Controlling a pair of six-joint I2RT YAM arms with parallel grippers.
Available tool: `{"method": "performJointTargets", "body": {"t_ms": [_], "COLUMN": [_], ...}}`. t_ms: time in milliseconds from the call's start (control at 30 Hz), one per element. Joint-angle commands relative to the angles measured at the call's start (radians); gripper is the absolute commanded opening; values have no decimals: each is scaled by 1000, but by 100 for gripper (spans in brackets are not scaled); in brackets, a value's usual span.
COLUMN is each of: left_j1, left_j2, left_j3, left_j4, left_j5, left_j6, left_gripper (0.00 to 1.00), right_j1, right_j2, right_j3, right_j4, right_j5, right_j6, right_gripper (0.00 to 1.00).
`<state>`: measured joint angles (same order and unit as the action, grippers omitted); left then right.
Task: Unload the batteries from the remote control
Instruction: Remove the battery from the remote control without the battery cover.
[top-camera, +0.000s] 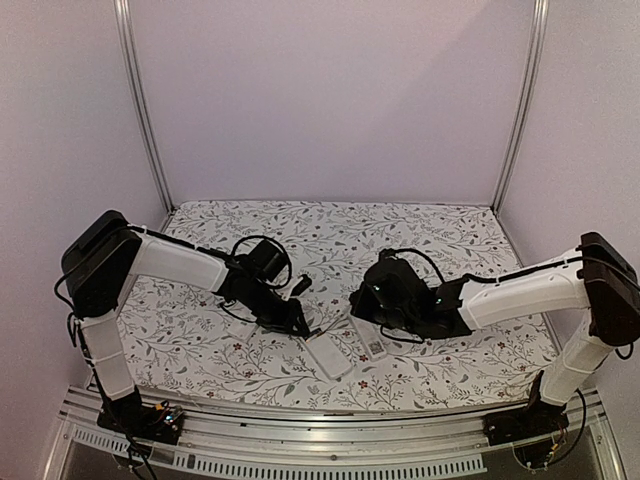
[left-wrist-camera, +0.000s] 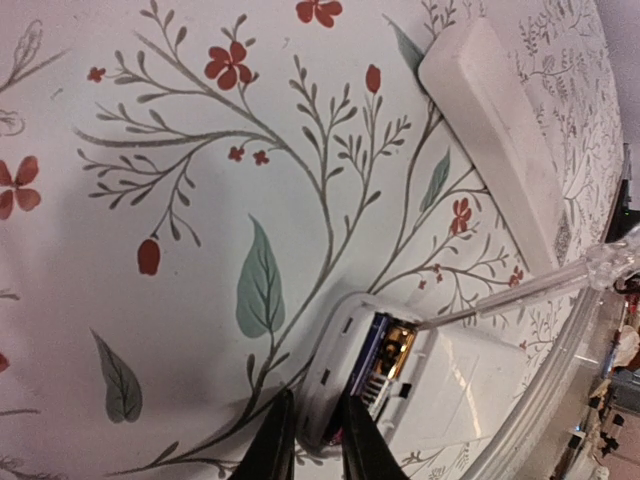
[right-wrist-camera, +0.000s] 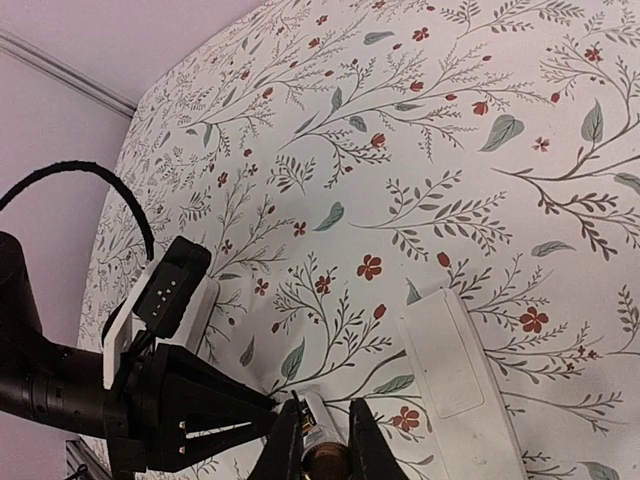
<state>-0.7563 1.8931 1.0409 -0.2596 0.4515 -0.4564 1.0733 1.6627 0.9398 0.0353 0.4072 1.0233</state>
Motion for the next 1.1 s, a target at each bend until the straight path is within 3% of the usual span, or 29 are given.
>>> {"method": "performJointTargets", "body": {"t_ms": [0,667,900,1067], "left_j1": [-9,-8,-6,-3], "left_j2": [36,37,34,33], "left_j3": [8,8,7,8], "left_j4": [-21,-20,-20,-20], "left_j5": [-25,-25,-28,-28], "left_j6": [8,7,7,5], "left_gripper": [16,16,16,16], "right_j1": [-16,-55,-56,-54], "right_j2": [-21,-101,-89,-118], "right_j3": [-104,-249,-245,-248], "right_j4": [105,426,423,319], "right_j5": [-76,-192,-185,-116], "right_j6": [87,178,170,164], "right_gripper": [0,0,0,0]}}
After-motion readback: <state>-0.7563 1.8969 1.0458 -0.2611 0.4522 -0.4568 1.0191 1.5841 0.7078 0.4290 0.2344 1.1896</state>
